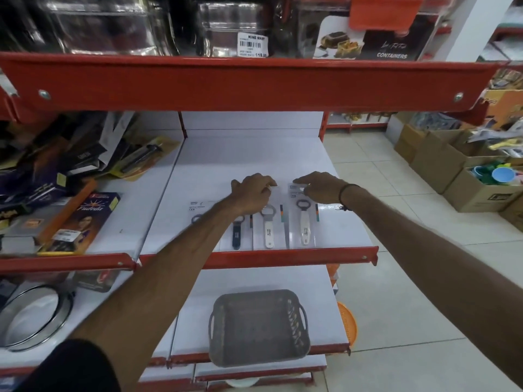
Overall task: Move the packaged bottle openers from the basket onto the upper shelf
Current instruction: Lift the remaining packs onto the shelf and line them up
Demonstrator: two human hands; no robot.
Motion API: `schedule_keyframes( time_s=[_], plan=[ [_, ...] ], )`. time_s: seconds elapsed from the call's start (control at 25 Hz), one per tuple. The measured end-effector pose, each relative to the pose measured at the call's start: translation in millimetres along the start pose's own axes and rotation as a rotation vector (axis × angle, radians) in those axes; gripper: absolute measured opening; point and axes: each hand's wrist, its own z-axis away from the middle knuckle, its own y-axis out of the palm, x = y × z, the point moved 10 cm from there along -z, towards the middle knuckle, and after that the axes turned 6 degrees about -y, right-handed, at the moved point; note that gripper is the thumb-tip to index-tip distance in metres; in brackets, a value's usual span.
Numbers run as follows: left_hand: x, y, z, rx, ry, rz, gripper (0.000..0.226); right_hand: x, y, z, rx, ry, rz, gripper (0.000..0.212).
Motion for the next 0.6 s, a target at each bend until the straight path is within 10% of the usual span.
schedule_keyframes(
  time_s=[0.6],
  plan=[
    [139.7,-31.9,96.8,0.345,-0.195,-0.308,0.083,151.4,80.2,22.0,0.186,-0.3,0.085,0.077]
  ],
)
